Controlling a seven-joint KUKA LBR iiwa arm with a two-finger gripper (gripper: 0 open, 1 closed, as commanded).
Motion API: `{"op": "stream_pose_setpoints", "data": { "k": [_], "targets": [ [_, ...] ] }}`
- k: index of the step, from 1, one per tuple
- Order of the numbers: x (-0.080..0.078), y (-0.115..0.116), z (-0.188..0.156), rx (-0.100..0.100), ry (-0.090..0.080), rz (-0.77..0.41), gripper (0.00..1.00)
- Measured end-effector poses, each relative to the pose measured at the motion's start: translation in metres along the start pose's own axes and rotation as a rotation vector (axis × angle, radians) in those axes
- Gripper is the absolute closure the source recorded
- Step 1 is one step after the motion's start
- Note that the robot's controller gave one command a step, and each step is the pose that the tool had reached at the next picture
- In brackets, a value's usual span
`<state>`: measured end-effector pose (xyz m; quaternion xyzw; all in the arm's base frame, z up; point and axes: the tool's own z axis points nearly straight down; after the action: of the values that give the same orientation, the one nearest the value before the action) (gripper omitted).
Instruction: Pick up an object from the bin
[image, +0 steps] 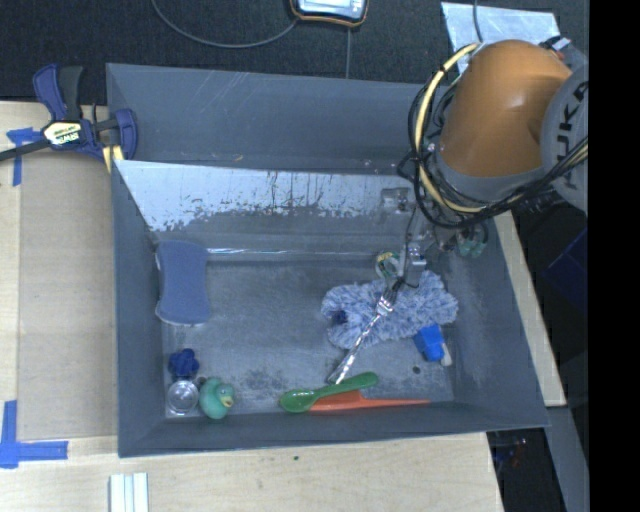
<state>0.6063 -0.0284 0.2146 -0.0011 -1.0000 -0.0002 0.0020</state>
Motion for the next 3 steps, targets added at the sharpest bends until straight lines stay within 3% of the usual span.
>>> {"op": "stream_pose_setpoints", "data": {
  "k": [1,2,3],
  "targets": [
    [-0.002,0.0,-0.005,0.001,-0.008,-0.001,0.0],
    [0.012,0.0,0.138,0.001,-0.012,-0.068,0.0],
    [0.016,0.005,0.082,0.003,-0.029,-0.112,0.0]
  ]
}}
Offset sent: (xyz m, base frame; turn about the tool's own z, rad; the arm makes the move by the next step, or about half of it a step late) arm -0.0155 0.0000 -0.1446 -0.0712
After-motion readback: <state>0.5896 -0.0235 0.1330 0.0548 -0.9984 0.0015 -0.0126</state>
